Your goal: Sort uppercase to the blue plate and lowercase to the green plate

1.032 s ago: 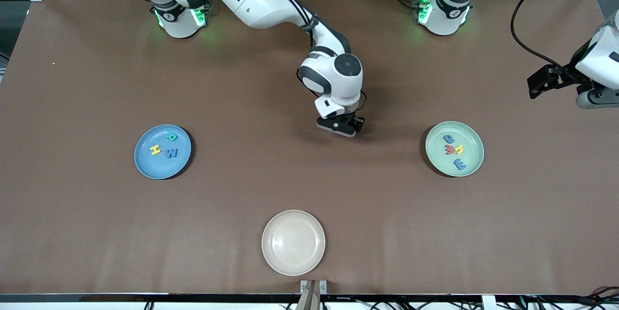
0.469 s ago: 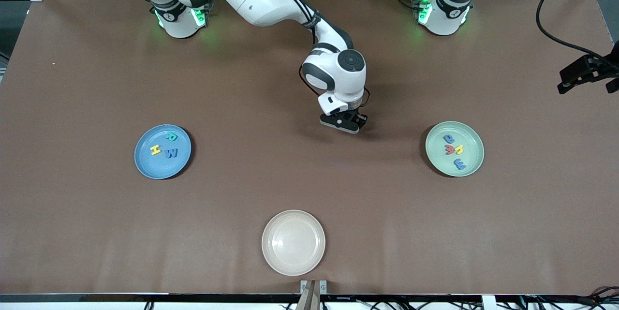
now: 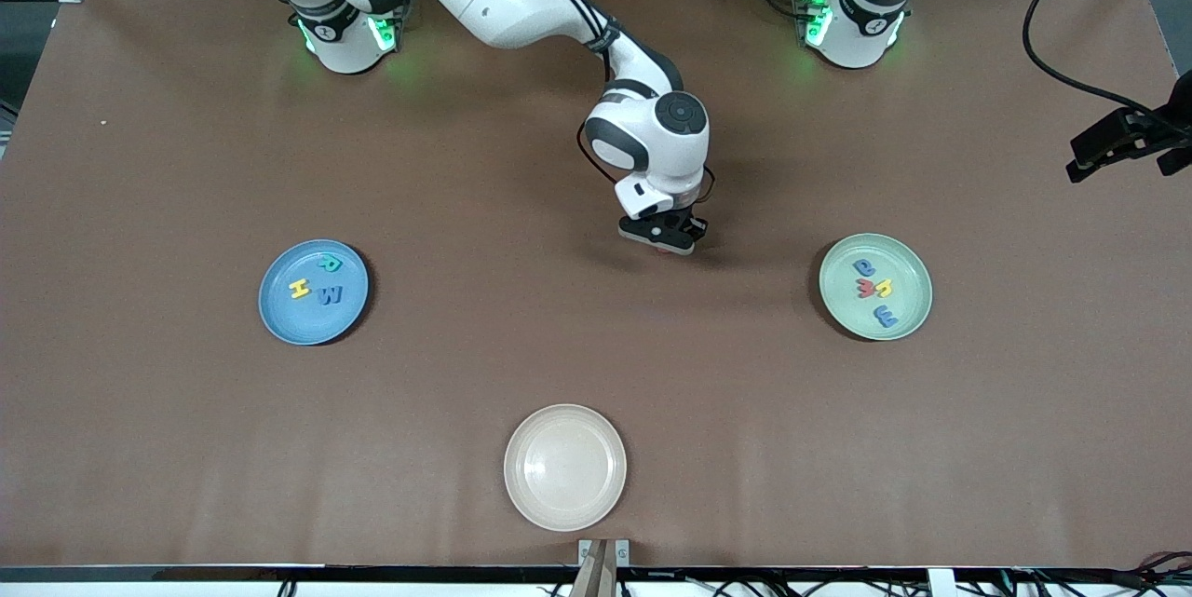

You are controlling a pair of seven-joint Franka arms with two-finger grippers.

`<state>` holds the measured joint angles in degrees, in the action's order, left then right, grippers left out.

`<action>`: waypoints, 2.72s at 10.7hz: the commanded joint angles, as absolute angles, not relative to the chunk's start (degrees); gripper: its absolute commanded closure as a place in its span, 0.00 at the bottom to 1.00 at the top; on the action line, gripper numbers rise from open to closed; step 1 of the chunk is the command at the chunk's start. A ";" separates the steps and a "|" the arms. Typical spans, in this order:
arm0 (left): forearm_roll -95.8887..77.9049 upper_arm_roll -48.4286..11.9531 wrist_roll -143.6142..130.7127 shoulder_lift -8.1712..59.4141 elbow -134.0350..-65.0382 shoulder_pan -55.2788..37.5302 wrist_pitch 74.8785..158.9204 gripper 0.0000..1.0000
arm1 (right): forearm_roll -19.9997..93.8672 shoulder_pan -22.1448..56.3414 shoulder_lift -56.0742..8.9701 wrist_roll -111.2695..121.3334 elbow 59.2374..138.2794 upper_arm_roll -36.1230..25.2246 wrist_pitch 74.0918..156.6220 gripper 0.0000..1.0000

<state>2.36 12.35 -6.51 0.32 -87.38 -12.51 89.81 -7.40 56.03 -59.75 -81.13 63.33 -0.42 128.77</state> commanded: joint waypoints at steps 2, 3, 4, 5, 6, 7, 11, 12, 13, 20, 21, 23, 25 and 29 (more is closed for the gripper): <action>1.14 11.43 -11.08 0.44 -86.66 -12.57 88.77 0.00 | -7.74 56.08 -60.75 -80.51 61.35 -1.58 126.76 1.00; 1.06 11.43 -10.99 0.61 -86.66 -12.66 88.77 0.00 | -7.21 55.29 -58.64 -78.25 61.43 -1.41 123.17 1.00; 1.05 11.34 -10.99 0.70 -86.66 -12.66 88.77 0.00 | -6.34 53.72 -55.40 -76.83 61.87 -1.23 120.26 1.00; 0.79 11.34 -10.99 0.88 -86.66 -12.66 88.86 0.00 | -5.20 52.14 -51.98 -75.16 63.18 -0.88 118.23 1.00; 0.44 11.34 -10.99 0.97 -86.66 -12.57 88.86 0.00 | -3.79 50.12 -48.12 -72.97 66.15 -0.97 117.78 1.00; 0.44 11.34 -10.99 1.05 -86.66 -12.57 88.86 0.00 | -3.34 47.92 -43.81 -70.77 69.49 -0.88 116.47 1.00; 0.70 11.43 -11.42 1.05 -86.57 -13.10 88.77 0.00 | 0.50 33.44 -24.57 -53.50 91.35 -0.61 115.84 1.00; 0.70 11.43 -11.43 1.14 -86.57 -13.27 88.77 0.00 | 0.88 28.96 -21.22 -48.22 96.10 -0.62 115.84 1.00; 0.79 11.43 -11.69 1.14 -86.57 -13.36 88.77 0.00 | 0.88 25.17 -19.53 -43.90 98.50 -0.70 115.23 1.00; 0.88 11.42 -11.52 0.97 -86.57 -12.39 88.77 0.00 | 0.35 10.13 -18.54 -24.44 106.77 -5.36 113.97 1.00; 0.70 11.43 -11.51 0.97 -86.66 -12.22 88.77 0.00 | 0.44 7.93 -18.54 -21.48 108.88 -5.36 116.26 1.00; 0.70 11.43 -11.08 0.97 -86.66 -12.04 88.86 0.00 | 0.79 5.89 -18.63 -19.16 113.45 -5.27 122.40 0.79; 0.70 10.64 -11.60 1.14 -86.66 -11.87 88.86 0.00 | 0.79 5.28 -17.76 -18.90 113.91 -5.27 122.61 0.00; 1.05 9.84 -11.95 1.23 -86.66 -11.78 89.30 0.00 | 0.79 3.43 -9.60 -17.84 110.93 -4.83 118.06 0.00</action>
